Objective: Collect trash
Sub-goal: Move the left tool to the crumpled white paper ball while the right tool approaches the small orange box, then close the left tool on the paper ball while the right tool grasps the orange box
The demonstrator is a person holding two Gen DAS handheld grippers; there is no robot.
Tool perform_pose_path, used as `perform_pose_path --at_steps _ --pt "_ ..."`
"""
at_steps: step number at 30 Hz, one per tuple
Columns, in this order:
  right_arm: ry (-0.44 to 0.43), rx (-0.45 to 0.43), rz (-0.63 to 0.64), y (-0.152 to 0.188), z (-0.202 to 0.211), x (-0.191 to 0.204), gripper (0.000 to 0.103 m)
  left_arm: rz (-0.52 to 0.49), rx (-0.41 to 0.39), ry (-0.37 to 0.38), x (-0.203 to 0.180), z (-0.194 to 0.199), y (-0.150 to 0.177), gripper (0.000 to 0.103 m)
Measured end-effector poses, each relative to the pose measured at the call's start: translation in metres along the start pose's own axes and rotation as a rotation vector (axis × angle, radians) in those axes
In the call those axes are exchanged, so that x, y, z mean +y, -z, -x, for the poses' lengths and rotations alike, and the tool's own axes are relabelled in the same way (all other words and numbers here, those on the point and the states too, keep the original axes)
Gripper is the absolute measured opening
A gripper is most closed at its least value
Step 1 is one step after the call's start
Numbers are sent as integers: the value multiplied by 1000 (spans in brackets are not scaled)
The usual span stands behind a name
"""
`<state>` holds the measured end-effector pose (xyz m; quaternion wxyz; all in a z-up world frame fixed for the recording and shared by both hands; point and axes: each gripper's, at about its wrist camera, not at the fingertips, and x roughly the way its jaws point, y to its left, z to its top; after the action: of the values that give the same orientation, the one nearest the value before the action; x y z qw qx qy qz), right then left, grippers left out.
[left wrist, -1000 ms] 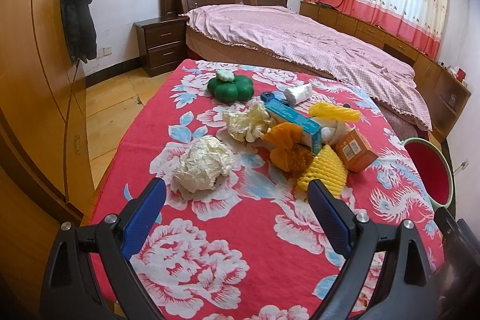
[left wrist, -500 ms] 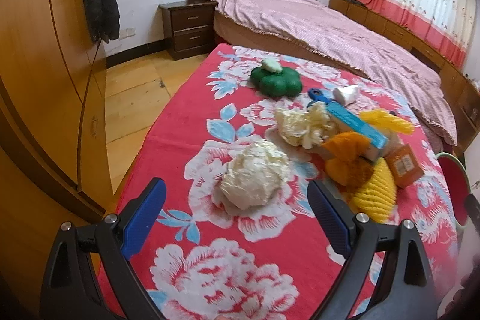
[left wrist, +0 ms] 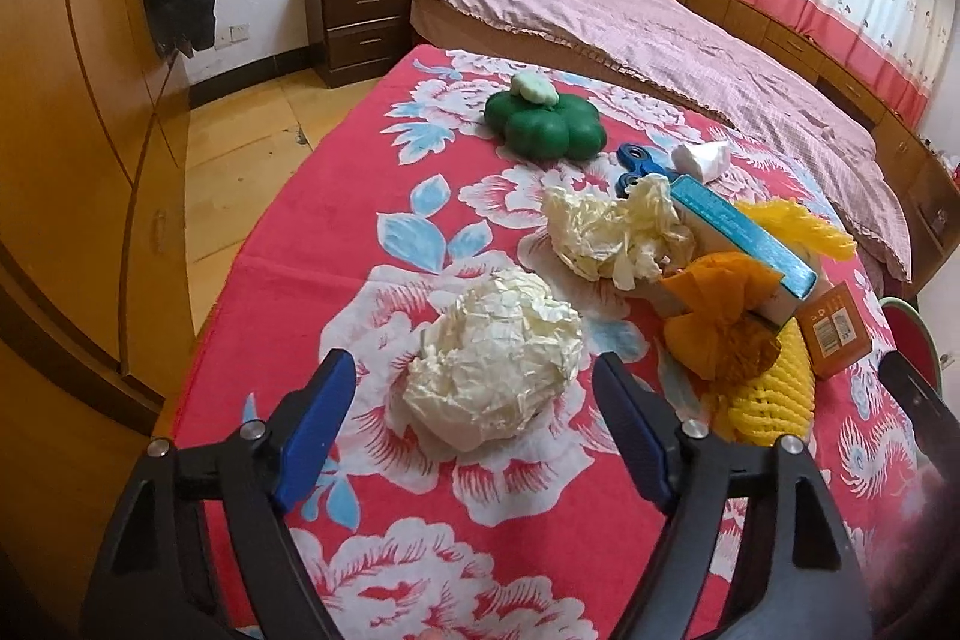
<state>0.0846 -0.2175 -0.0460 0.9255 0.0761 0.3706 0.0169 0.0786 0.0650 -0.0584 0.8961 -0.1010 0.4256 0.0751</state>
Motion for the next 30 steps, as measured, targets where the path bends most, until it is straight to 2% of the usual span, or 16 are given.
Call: perform_pose_path --at_steps 10,15,17,20,22,26,30 --pt "-14 63 -4 -7 -33 3 103 16 48 68 1 -19 2 59" --pt "-12 66 -2 -7 -41 4 99 7 44 81 -3 -18 2 55" --pt "-6 65 -3 -7 -42 4 95 11 48 85 -2 -19 3 55" --pt "-19 78 -13 -6 -44 3 64 19 52 86 -2 -20 3 55" --pt "-22 88 -14 -6 -48 2 57 23 53 88 -1 -20 2 55" --pt "-27 83 0 -4 -46 4 56 31 56 100 1 -20 3 54" --pt "-29 68 15 -4 -41 7 55 38 54 123 3 -18 3 49"
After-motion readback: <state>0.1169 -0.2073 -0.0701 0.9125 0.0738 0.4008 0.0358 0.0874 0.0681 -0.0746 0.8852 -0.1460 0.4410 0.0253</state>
